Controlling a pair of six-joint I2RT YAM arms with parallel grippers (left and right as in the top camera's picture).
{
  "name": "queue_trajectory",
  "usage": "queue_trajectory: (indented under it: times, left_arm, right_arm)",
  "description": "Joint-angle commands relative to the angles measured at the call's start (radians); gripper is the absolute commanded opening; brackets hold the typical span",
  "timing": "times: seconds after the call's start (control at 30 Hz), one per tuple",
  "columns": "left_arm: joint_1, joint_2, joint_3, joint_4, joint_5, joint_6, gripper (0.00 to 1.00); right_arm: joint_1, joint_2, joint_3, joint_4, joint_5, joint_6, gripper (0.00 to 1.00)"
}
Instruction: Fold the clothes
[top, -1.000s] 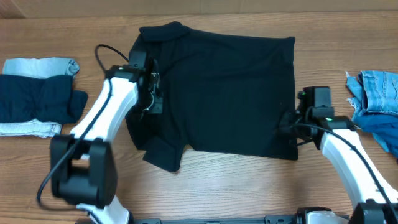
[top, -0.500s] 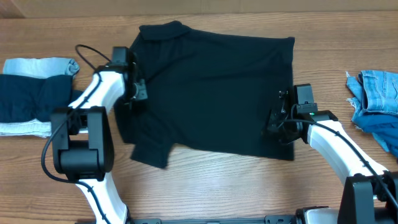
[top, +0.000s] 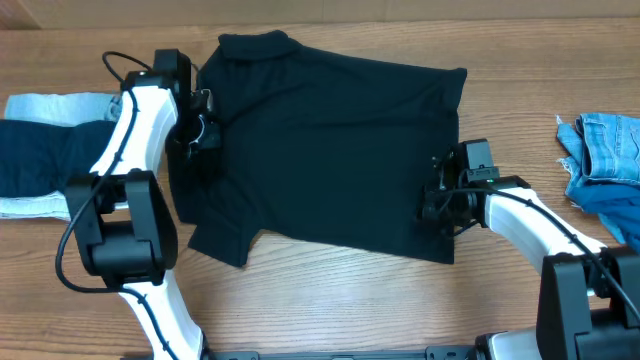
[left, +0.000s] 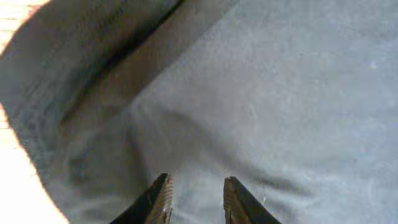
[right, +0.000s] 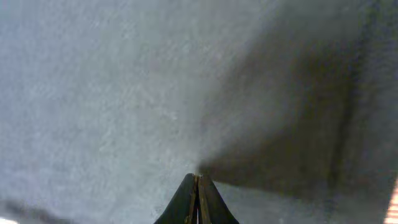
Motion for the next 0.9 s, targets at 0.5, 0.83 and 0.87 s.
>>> queue_trajectory:
  times: [0.5,0.83,0.87]
  left_arm:
    - [-0.012,-0.034,-0.321,0.194,-0.092,0.016,0.31]
    - [-0.012,-0.036,-0.071,0.038,-0.124,0.041,0.31]
    - [-0.012,-0.037,-0.033,0.018,-0.128,0.040,0.31]
  right_arm:
    - [-0.037,0.153,0.014,-0.061,0.527,0.294,0.04]
    - [-0.050,0.098,0.254,-0.235,0.549,0.249,0.04]
    - [-0.049,0.067,0.299,-0.272,0.531,0.248,0.04]
